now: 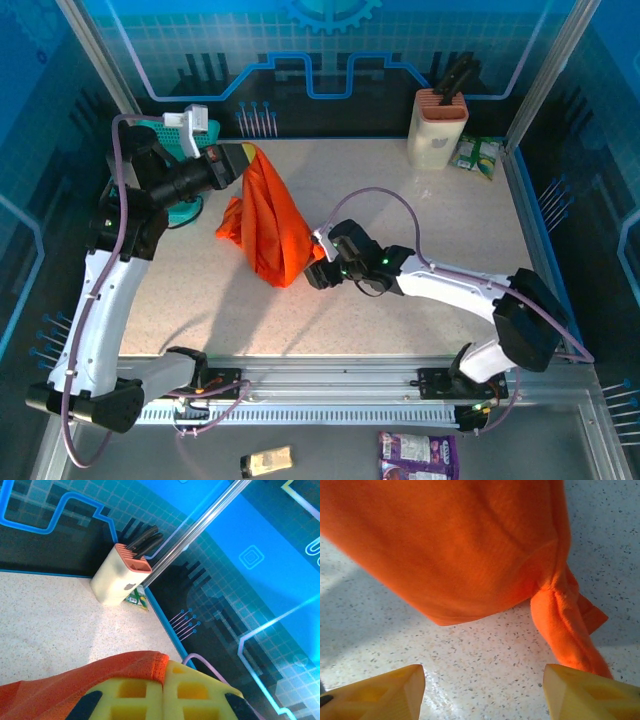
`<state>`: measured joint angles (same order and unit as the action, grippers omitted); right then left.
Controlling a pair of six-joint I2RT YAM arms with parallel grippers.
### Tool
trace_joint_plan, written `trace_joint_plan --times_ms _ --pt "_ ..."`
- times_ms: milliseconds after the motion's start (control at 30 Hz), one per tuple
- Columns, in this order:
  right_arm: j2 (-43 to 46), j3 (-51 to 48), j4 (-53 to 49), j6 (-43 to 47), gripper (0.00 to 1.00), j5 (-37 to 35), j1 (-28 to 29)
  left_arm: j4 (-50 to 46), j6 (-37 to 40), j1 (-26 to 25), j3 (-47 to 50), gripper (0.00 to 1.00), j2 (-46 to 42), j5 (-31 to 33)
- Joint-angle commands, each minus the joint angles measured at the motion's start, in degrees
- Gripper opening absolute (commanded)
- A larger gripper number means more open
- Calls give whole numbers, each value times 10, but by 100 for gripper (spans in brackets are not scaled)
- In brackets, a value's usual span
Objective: Fold the inside-out t-shirt
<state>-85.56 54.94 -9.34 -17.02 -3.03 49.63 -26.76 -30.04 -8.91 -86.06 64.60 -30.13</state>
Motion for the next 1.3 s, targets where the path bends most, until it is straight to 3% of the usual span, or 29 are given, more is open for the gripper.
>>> trace_joint_plan --times_ms 0,100,267,400,700,800,867,933,1033,1267 --pt "-2 -8 48 44 62 6 -26 -15 11 -2 -16 0 -15 -11" --pt "-3 -13 69 101 61 60 -55 -19 13 -2 -17 0 -17 -10" --pt "-20 -33 130 156 62 230 -138 -24 14 -2 -20 0 -19 -7" --pt "-49 -34 135 236 63 283 -155 -29 16 -2 -21 0 -20 -3" --pt "-133 -19 160 302 58 278 -158 -36 20 -2 -23 0 -25 2" --pt "-138 -29 171 310 47 269 -158 -44 26 -2 -25 0 -26 7" --pt "-123 -41 184 309 30 249 -158 -49 31 -1 -26 0 -27 14" --pt "-87 -54 180 311 15 232 -159 -56 36 -1 -25 0 -28 26" --pt "-3 -57 136 320 0 198 -160 -67 39 3 -19 0 -30 54" --pt "204 49 -65 360 0 46 -188 -54 26 14 13 0 -29 79"
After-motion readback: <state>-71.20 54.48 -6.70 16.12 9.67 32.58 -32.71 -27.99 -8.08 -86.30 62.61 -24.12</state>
